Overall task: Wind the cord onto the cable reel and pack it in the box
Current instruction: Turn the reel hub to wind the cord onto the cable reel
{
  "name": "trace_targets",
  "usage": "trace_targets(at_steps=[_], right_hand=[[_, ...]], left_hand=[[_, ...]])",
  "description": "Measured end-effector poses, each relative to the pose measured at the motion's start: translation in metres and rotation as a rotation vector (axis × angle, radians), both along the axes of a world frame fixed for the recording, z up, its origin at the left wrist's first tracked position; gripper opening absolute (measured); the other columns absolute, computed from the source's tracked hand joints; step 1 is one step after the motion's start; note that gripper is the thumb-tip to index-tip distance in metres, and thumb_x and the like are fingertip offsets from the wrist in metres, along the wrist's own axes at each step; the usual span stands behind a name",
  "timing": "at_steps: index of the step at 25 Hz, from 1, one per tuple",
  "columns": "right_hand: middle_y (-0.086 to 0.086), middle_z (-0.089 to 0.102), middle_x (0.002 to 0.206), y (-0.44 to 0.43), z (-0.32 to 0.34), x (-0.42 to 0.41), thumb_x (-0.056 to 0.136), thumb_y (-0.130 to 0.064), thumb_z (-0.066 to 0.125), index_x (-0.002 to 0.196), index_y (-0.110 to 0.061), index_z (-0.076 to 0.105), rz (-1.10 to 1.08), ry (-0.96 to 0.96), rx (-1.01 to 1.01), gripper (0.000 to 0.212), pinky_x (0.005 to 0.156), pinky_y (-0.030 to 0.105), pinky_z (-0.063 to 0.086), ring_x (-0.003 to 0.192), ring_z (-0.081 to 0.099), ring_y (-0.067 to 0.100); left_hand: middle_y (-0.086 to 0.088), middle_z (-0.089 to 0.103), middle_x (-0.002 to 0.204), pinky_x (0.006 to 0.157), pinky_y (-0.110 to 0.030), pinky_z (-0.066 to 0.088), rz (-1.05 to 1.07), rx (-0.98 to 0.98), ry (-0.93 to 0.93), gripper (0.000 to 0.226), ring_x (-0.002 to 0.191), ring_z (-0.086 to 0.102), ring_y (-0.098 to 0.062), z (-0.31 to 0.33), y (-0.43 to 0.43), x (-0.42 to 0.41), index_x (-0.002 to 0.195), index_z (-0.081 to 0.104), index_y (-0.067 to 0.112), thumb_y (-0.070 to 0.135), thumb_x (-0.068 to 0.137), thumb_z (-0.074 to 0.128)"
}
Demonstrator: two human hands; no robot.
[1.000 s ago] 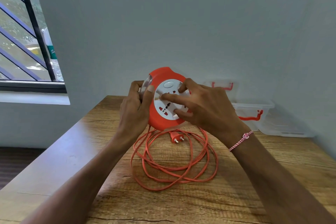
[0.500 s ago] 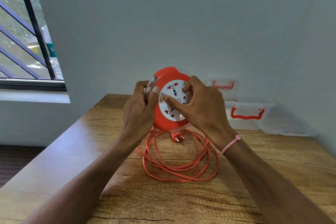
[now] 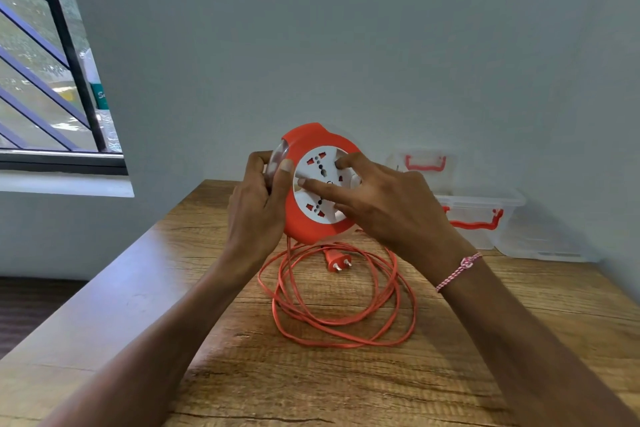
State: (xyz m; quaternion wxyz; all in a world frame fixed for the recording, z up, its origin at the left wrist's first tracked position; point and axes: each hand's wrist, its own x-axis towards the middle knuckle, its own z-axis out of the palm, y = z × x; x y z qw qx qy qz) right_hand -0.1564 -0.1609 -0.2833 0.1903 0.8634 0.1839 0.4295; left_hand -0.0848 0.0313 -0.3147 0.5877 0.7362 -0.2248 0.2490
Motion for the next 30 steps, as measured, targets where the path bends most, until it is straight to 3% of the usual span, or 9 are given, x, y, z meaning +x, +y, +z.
trace_targets(at_steps=[4, 9, 13, 16, 20, 25, 27, 30], right_hand=[[0.007, 0.072, 0.106, 0.006, 0.003, -0.004, 0.087, -0.046, 0.077, 0.138, -0.041, 0.062, 0.059, -0.038, 0.124, 0.053, 0.052, 0.024, 0.041, 0.077, 0.071, 0.025], [0.003, 0.076, 0.077, 0.015, 0.001, -0.004, 0.079, -0.072, 0.07, 0.121, -0.023, 0.072, 0.037, -0.064, 0.372, 0.064, 0.055, 0.022, 0.034, 0.061, 0.069, 0.022], [0.0, 0.072, 0.071, 0.017, 0.003, -0.002, 0.077, -0.08, 0.063, 0.089, -0.018, 0.068, 0.012, -0.011, 0.636, 0.064, 0.054, 0.027, 0.051, 0.058, 0.066, 0.019], [-0.004, 0.064, 0.06, 0.011, 0.003, 0.0, 0.082, -0.08, 0.058, 0.07, -0.019, 0.062, -0.004, -0.059, 0.676, 0.062, 0.055, 0.026, 0.048, 0.052, 0.06, 0.015], [-0.005, 0.068, 0.079, 0.006, 0.004, 0.001, 0.09, -0.074, 0.054, 0.086, -0.02, 0.065, 0.021, -0.031, 0.601, 0.056, 0.052, 0.025, 0.049, 0.06, 0.061, 0.013], [0.005, 0.065, 0.127, -0.001, 0.004, 0.002, 0.101, -0.048, 0.058, 0.142, -0.031, 0.054, 0.108, 0.096, 0.223, 0.044, 0.051, 0.029, 0.054, 0.082, 0.072, 0.023], [0.009, 0.065, 0.132, -0.001, 0.003, 0.002, 0.099, -0.045, 0.062, 0.149, -0.038, 0.048, 0.054, 0.106, 0.095, 0.053, 0.054, 0.031, 0.053, 0.091, 0.073, 0.027], [0.009, 0.07, 0.121, 0.001, 0.005, -0.001, 0.095, -0.047, 0.067, 0.148, -0.038, 0.051, 0.049, 0.073, 0.106, 0.056, 0.056, 0.03, 0.051, 0.093, 0.072, 0.028]], left_hand=[[0.001, 0.074, 0.091, 0.064, -0.057, 0.065, 0.016, 0.012, -0.026, 0.051, 0.076, 0.079, -0.021, -0.001, -0.002, -0.001, 0.118, 0.051, 0.027, 0.072, 0.095, 0.04], [-0.006, 0.068, 0.075, 0.06, -0.057, 0.059, 0.103, 0.046, -0.113, 0.053, 0.065, 0.07, -0.023, -0.005, -0.01, -0.009, 0.113, 0.053, 0.022, 0.07, 0.099, 0.036], [0.0, 0.072, 0.081, 0.062, -0.053, 0.063, 0.088, 0.081, -0.126, 0.048, 0.071, 0.075, -0.016, -0.009, -0.015, -0.012, 0.114, 0.05, 0.026, 0.069, 0.099, 0.035], [0.004, 0.072, 0.082, 0.062, -0.05, 0.065, 0.068, 0.098, -0.124, 0.045, 0.071, 0.076, -0.01, -0.011, -0.016, -0.011, 0.117, 0.048, 0.029, 0.068, 0.099, 0.036], [-0.001, 0.073, 0.082, 0.063, -0.055, 0.064, 0.074, 0.059, -0.087, 0.048, 0.071, 0.076, -0.018, -0.009, -0.013, -0.007, 0.118, 0.05, 0.027, 0.069, 0.098, 0.037], [-0.013, 0.072, 0.085, 0.061, -0.062, 0.061, 0.086, -0.025, -0.054, 0.045, 0.072, 0.075, -0.034, -0.002, -0.003, -0.002, 0.112, 0.05, 0.028, 0.07, 0.098, 0.038], [-0.006, 0.072, 0.084, 0.061, -0.061, 0.062, 0.076, -0.027, -0.036, 0.044, 0.073, 0.076, -0.029, -0.001, -0.001, -0.001, 0.112, 0.05, 0.029, 0.07, 0.097, 0.039], [0.0, 0.072, 0.08, 0.062, -0.058, 0.063, 0.058, -0.006, -0.029, 0.048, 0.069, 0.076, -0.019, -0.001, -0.001, -0.002, 0.113, 0.051, 0.027, 0.07, 0.096, 0.039]])
